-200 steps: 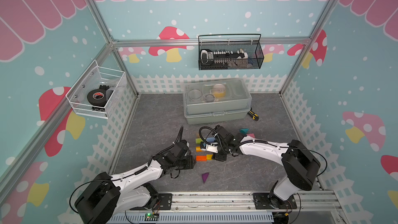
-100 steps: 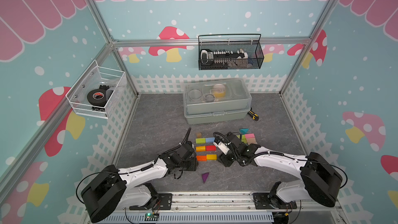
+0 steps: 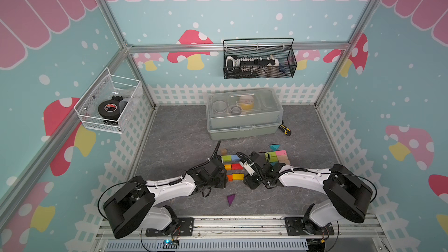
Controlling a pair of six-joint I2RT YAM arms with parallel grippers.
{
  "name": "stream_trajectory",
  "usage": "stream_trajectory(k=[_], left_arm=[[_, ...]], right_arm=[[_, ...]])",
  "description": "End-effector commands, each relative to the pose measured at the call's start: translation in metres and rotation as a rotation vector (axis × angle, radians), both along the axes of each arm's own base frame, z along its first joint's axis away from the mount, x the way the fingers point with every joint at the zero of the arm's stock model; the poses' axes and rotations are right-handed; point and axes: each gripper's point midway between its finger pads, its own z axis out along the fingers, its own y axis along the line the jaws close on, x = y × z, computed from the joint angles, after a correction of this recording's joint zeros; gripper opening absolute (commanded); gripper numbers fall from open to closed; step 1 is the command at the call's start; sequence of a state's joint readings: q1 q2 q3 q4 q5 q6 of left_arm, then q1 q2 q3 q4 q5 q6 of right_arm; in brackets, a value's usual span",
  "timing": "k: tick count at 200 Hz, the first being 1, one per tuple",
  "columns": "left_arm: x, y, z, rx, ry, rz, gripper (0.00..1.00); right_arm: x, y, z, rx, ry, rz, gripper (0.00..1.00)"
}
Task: Assemble a piece of candy with building blocks
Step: Assemble the building block at the center of the board.
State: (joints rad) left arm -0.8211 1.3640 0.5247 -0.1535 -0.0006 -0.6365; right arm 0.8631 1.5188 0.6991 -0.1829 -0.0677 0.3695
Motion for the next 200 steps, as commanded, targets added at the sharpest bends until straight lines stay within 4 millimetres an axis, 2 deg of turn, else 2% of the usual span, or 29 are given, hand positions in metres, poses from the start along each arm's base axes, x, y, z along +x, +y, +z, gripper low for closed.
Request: stream_trajectory(k=[1, 54, 112, 176, 200], left_arm=[[-0.018, 0.017, -0.024, 0.096, 0.073, -0.017, 0.49], [-0.023, 0.019, -0.026, 0.103, 0.080, -0.028, 0.47], [-0.029, 0.013, -0.017, 0.077, 0.069, -0.061, 0.52], [-0.030, 0.025, -0.019, 0.192, 0.038, -0.021, 0.52], [-0.029, 0.024, -0.021, 0.223, 0.028, -0.030, 0.50]], right_arm=[[0.003, 0.005, -0.002, -0.002, 0.002, -0.027, 0.50], [0.004, 0.012, -0.008, -0.021, 0.007, -0.022, 0.46], [0.004, 0.011, -0.010, -0.029, 0.010, -0.024, 0.46], [0.000, 0.007, -0.011, -0.040, 0.021, -0.024, 0.46], [-0.002, 0.007, -0.013, -0.045, 0.026, -0.020, 0.46]])
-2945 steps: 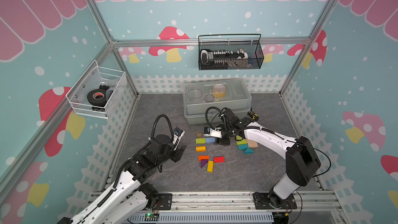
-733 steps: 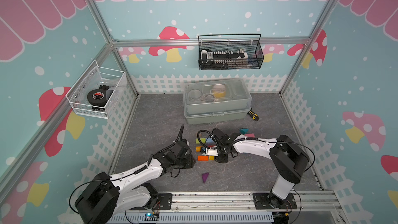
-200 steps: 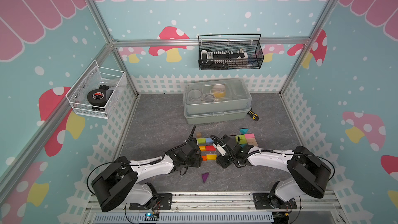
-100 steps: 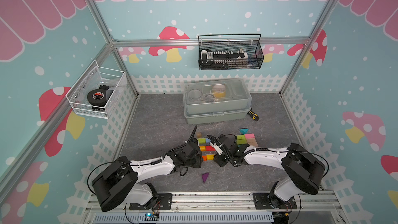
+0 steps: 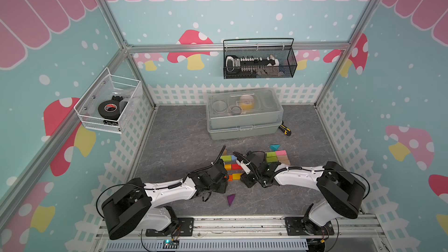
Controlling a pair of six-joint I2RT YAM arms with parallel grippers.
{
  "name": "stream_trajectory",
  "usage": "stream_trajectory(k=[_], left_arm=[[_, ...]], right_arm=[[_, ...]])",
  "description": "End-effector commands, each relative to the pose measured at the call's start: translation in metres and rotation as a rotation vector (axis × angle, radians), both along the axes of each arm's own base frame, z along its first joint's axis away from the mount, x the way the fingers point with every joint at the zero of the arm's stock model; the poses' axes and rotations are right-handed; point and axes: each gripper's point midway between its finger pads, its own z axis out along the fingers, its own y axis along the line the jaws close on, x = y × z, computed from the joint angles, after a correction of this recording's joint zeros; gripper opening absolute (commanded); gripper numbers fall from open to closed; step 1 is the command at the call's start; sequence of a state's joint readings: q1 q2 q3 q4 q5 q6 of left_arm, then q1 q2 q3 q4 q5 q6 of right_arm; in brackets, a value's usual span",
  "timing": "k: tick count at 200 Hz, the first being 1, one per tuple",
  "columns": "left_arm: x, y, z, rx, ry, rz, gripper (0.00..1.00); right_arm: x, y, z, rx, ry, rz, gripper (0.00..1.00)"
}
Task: Assemble a piece of candy with building blocks
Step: Assemble the building block at the center of the board.
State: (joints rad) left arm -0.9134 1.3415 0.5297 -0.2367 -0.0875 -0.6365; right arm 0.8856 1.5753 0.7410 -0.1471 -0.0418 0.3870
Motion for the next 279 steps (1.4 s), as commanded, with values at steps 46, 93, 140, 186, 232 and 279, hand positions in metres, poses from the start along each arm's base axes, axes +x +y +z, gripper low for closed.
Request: stream_trajectory(k=[46, 93, 140, 186, 232, 279], left_arm=[[-0.004, 0.021, -0.022, 0.169, 0.031, 0.013, 0.48], [-0.004, 0.019, -0.026, 0.172, 0.037, 0.008, 0.46], [-0.001, 0.019, -0.029, 0.175, 0.029, 0.025, 0.43], [0.000, 0.017, -0.032, 0.182, 0.032, 0.015, 0.43], [0.003, 0.022, -0.031, 0.213, 0.026, 0.017, 0.46], [0.005, 0.023, -0.029, 0.223, 0.029, 0.020, 0.47]], right_arm=[[-0.012, -0.007, -0.014, -0.055, 0.056, -0.010, 0.43], [-0.012, -0.004, -0.015, -0.056, 0.058, -0.004, 0.40], [-0.011, -0.003, -0.016, -0.057, 0.059, -0.005, 0.38], [-0.010, -0.002, -0.016, -0.055, 0.057, -0.009, 0.38], [-0.008, -0.001, -0.017, -0.040, 0.057, -0.037, 0.37], [-0.004, -0.001, -0.019, -0.034, 0.053, -0.075, 0.37]])
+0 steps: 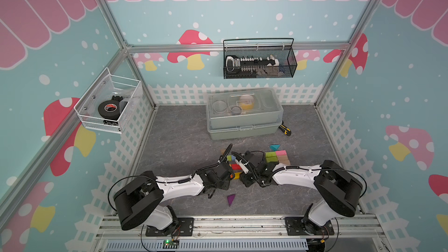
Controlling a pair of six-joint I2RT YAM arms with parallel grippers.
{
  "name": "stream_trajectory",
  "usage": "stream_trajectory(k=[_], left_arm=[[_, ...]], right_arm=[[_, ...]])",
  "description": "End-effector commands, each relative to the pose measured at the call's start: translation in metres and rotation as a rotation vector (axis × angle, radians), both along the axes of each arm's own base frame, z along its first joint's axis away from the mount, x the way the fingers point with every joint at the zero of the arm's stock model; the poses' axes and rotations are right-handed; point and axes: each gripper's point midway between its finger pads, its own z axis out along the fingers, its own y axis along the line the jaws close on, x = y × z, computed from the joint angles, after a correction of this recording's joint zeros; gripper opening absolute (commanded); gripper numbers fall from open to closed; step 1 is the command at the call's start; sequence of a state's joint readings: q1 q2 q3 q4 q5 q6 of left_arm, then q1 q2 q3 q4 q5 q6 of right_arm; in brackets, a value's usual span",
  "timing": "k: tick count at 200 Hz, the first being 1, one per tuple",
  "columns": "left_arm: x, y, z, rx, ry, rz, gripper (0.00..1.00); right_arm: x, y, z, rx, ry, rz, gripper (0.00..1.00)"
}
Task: Assemble a piece of candy with building blocks
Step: Assemble the building block at the center of the board.
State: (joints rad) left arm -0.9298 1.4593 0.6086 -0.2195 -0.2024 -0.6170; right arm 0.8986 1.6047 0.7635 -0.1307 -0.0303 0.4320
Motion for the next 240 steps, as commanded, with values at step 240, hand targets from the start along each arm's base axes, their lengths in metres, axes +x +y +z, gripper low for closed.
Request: stream_trajectory(k=[240], left_arm=[[-0.012, 0.036, -0.028, 0.148, 0.080, 0.040, 0.46]], right_arm=[[-0.005, -0.011, -0.022, -0.049, 0.050, -0.080, 0.38]])
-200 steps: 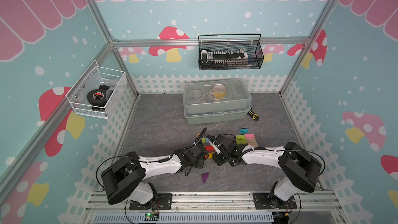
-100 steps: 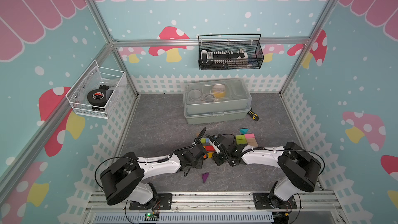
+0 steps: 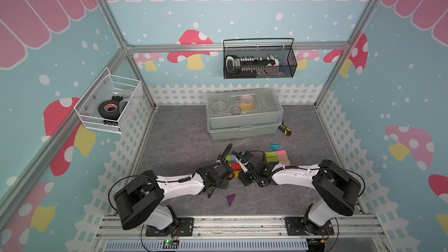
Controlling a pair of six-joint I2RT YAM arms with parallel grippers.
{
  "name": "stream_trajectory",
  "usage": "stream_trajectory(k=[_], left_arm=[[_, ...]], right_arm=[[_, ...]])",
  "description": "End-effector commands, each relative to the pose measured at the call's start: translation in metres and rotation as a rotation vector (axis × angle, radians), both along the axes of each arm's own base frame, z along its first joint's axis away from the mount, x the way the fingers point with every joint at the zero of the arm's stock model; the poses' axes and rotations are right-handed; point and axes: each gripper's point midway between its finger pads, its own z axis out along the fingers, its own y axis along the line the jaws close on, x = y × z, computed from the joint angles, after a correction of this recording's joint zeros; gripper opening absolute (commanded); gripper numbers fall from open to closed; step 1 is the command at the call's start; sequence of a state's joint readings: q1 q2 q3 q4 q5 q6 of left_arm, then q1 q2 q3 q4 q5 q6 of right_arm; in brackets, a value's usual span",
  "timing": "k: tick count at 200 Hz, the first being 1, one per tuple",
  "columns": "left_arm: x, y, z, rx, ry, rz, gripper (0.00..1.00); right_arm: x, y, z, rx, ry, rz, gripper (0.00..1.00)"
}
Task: Assemble a piece of candy with building blocks
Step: Assemble the building block at the center of the board.
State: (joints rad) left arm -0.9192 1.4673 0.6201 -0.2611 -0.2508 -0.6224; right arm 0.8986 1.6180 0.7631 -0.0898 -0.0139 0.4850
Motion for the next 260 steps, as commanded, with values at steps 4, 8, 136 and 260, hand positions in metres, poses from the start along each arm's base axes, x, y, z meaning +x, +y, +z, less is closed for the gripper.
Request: stream_trajectory(k=[4, 8, 136, 260], left_arm=[[-0.0172, 0.0229, -0.0269, 0.090, 0.094, 0.003, 0.46], [-0.0174, 0.0225, -0.0277, 0.088, 0.096, 0.002, 0.45], [-0.0170, 0.0206, -0.0308, 0.087, 0.104, -0.005, 0.46], [-0.0114, 0.0185, -0.0309, 0.086, 0.103, -0.012, 0.44]], right_arm=[[-0.0117, -0.0151, -0.0230, -0.076, 0.058, -0.026, 0.38], [-0.0111, -0.0153, -0.0228, -0.076, 0.058, -0.029, 0.38], [-0.0061, -0.0171, -0.0247, -0.086, 0.048, -0.069, 0.37], [-0.0031, -0.0205, -0.0276, -0.098, 0.039, -0.097, 0.37]])
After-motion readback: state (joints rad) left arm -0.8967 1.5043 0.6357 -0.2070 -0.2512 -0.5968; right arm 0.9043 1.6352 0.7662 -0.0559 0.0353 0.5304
